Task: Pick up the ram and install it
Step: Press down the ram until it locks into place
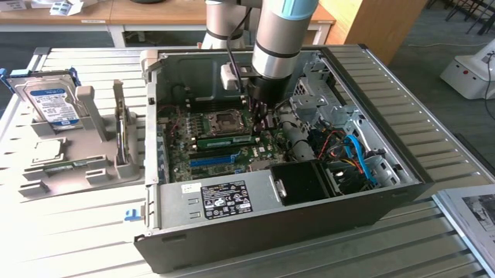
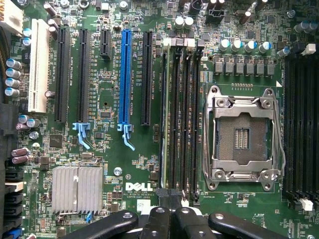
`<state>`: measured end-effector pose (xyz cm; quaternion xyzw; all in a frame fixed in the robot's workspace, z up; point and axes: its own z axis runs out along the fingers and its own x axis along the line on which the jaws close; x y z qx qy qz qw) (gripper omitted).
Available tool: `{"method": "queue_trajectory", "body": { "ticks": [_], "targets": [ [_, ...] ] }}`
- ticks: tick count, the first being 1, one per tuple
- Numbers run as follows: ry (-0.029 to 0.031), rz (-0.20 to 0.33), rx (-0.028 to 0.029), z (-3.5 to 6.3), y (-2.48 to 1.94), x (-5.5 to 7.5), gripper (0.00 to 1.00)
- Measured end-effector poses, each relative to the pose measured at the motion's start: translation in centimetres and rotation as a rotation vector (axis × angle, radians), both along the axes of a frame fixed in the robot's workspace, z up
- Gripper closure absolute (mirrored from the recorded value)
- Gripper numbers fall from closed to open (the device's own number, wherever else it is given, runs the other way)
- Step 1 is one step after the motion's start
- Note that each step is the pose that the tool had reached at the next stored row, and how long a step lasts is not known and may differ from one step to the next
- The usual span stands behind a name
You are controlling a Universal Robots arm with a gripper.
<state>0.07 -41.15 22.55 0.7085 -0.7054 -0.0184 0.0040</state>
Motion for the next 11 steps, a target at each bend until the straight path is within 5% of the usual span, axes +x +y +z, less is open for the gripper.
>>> {"method": "queue_trajectory", "body": {
  "ticks": [11],
  "targets": [
    [0.0000, 0.000, -0.0001, -0.05, 0.00, 0.00, 0.90]
  ]
}}
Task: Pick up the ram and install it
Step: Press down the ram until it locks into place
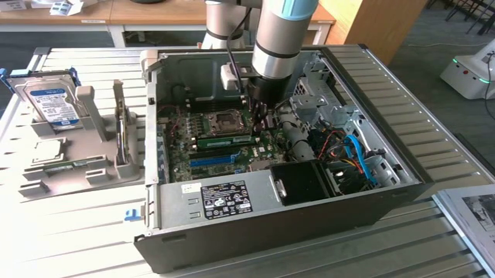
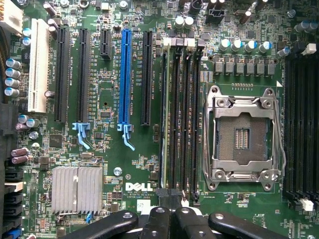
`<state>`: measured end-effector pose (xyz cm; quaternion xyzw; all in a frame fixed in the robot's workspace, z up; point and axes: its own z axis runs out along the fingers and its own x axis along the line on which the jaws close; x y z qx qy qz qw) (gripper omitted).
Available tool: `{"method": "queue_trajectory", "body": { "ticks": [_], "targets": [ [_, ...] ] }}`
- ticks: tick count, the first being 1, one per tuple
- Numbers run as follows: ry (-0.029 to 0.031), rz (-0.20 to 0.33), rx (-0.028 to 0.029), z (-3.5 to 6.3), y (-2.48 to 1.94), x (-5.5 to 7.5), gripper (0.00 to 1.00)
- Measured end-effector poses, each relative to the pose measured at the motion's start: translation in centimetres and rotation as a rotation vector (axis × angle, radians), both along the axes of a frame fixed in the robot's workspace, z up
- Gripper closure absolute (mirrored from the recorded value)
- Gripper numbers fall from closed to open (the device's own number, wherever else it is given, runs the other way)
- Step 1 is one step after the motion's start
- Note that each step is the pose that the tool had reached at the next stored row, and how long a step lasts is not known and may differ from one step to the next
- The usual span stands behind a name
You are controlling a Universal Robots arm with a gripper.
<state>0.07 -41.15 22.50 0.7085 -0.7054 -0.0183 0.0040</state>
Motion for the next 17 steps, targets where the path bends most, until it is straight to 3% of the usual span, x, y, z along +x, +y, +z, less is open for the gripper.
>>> {"method": "queue_trajectory", "body": {
  "ticks": [17],
  "targets": [
    [0.0001, 0.000, -0.0002, -0.21, -0.01, 0.00, 0.90]
  ]
}}
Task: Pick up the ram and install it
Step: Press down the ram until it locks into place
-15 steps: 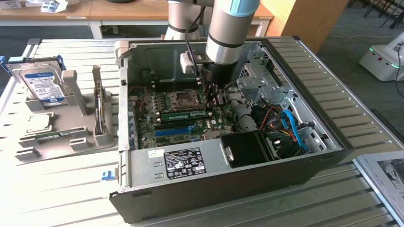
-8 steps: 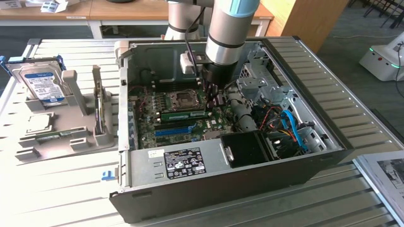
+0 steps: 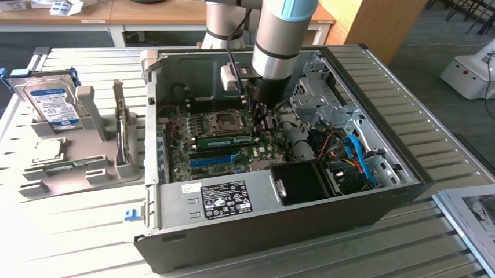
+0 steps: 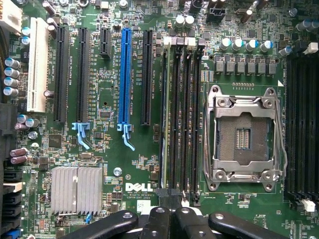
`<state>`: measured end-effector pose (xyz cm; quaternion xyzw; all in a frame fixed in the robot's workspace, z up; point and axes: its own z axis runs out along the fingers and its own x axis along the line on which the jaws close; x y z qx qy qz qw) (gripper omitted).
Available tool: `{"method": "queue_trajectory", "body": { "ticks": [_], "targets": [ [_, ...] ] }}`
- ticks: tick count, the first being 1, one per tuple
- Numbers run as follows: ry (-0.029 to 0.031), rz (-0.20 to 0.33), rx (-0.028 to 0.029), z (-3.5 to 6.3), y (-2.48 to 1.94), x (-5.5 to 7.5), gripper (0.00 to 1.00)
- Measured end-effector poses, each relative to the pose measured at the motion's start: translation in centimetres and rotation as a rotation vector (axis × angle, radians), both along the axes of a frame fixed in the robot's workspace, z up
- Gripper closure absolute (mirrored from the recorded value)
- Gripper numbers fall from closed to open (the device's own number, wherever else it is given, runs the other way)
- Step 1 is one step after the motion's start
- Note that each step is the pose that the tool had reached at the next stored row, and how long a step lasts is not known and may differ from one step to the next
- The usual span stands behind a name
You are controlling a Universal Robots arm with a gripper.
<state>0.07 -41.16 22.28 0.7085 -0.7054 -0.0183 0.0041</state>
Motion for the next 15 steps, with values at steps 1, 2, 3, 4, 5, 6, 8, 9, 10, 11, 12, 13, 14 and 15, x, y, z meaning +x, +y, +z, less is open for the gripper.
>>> {"method": "queue_trajectory", "body": {
  "ticks": [1, 2, 3, 4, 5, 6, 8, 9, 10, 11, 12, 13, 14, 15],
  "targets": [
    [0.0000, 0.000, 0.0000, 0.00, 0.00, 0.00, 0.90],
    [0.0000, 0.000, 0.0001, -0.01, 0.00, 0.00, 0.90],
    [-0.0001, 0.000, 0.0002, -0.01, 0.00, 0.00, 0.90],
    [0.0000, 0.000, 0.0003, -0.01, 0.00, 0.00, 0.90],
    [-0.0001, 0.000, 0.0006, -0.01, 0.01, 0.00, 0.90],
    [-0.0002, 0.000, 0.0007, 0.01, 0.01, 0.00, 0.90],
    [-0.0003, 0.000, 0.0010, 0.08, 0.01, 0.00, 0.90],
    [-0.0002, 0.000, 0.0009, 0.15, 0.01, 0.00, 0.90],
    [0.0000, 0.000, 0.0004, 0.24, 0.01, 0.00, 0.90],
    [0.0001, 0.000, 0.0005, 0.33, 0.01, 0.00, 0.90],
    [0.0003, 0.000, 0.0004, 0.42, 0.00, -0.01, 0.90],
    [0.0005, 0.000, 0.0003, 0.52, 0.00, -0.01, 0.90],
    [0.0006, 0.000, 0.0003, 0.62, 0.00, 0.00, 0.90],
    [0.0007, 0.000, 0.0003, 0.72, 0.00, 0.00, 0.90]
  ]
}}
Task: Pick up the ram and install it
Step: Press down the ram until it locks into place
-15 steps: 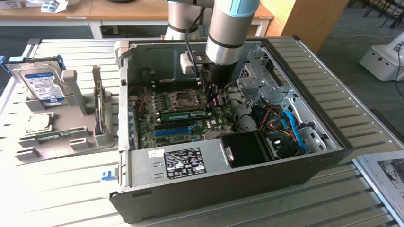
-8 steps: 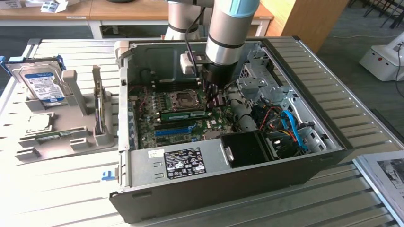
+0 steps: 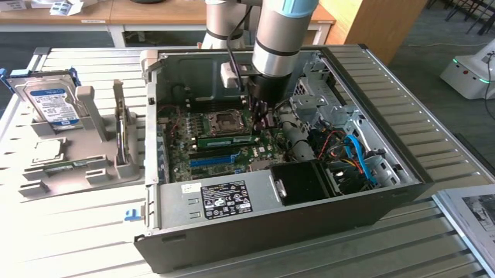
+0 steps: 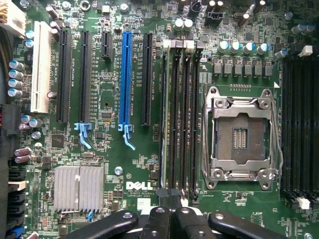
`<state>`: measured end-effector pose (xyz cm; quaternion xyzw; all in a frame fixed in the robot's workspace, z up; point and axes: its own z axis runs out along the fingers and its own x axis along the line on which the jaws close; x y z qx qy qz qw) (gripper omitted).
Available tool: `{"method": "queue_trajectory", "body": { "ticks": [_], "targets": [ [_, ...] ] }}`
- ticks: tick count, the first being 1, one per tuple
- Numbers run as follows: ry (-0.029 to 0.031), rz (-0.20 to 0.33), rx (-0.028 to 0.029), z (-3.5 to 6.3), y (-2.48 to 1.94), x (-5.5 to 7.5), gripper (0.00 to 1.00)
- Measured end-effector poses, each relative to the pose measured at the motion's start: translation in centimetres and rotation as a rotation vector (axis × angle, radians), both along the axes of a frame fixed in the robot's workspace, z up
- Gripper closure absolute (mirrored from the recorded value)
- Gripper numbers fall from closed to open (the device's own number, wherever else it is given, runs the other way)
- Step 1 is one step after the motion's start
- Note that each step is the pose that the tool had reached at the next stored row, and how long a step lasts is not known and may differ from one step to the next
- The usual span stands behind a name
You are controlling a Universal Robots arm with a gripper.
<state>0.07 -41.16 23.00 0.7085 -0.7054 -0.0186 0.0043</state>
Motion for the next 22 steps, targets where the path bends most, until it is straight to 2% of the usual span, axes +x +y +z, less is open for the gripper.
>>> {"method": "queue_trajectory", "body": {
  "ticks": [13, 22],
  "targets": [
    [0.0005, 0.000, 0.0000, 0.92, 0.00, 0.00, 0.90],
    [0.0005, 0.000, 0.0001, 0.93, 0.00, -0.06, 0.90]
  ]
}}
